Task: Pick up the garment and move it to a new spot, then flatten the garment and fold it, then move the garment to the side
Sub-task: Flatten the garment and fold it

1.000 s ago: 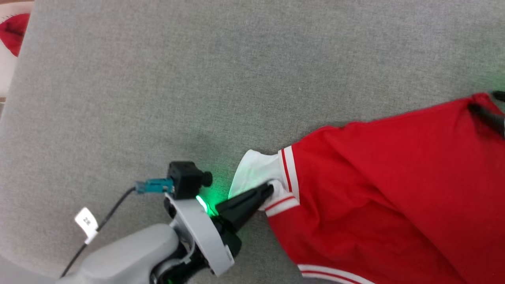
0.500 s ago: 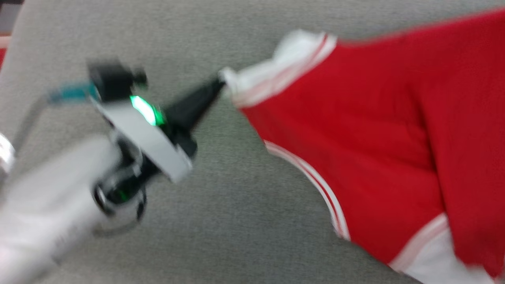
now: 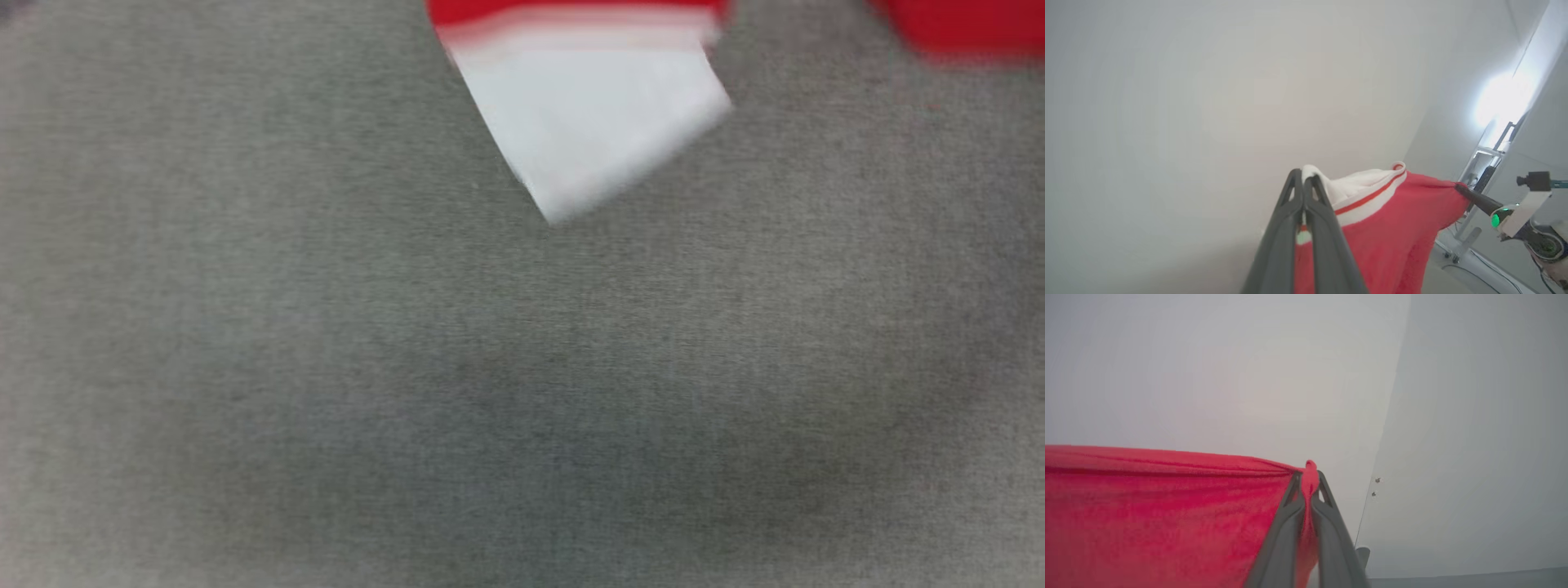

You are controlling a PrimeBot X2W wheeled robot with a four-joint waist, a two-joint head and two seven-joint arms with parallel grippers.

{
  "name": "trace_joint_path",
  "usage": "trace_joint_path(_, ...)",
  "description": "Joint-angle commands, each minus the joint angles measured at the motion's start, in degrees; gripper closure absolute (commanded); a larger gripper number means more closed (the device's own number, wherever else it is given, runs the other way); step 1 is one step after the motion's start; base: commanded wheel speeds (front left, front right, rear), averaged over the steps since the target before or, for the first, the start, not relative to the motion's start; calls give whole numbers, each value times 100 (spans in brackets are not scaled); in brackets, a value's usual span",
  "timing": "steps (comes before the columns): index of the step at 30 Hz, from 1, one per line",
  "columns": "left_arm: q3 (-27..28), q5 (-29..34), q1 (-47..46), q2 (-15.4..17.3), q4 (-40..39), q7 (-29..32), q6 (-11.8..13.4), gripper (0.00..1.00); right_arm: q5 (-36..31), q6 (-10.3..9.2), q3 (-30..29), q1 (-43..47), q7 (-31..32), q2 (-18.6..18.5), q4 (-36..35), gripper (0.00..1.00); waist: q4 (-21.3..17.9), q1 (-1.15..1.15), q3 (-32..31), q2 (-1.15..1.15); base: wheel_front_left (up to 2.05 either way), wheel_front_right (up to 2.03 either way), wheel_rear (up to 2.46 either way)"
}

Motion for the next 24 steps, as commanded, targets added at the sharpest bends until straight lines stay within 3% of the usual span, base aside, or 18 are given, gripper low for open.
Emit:
trace_joint_path(1,104,146,-279,84,230,-187,31,100,-129,-55,-148,-187,-198,-74,151,100,-177,0,159,0,0,0,0)
trace_joint_path(7,101,-25,-437,-137,491,-564,32,100,-321,-54,117,-437,-918,16,678,100,-203,0,90,0,0,0,0)
trace_joint_path(12,-104,-302,495,-5,-65,-753,25,100,-19,-48,813,203,-1172,71,940,100,-236,0,-6,0,0,0,0)
trace_joint_path(17,-135,-395,1958,161,-851,-1021,25,100,689,-35,1459,1273,-1375,-59,689,100,-190,0,-109,0,0,0,0)
trace_joint_path(24,1358,366,4501,-386,-1603,-1052,24,100,1685,-34,1848,3251,-1329,-423,-270,100,-69,0,-383,0,0,0,0)
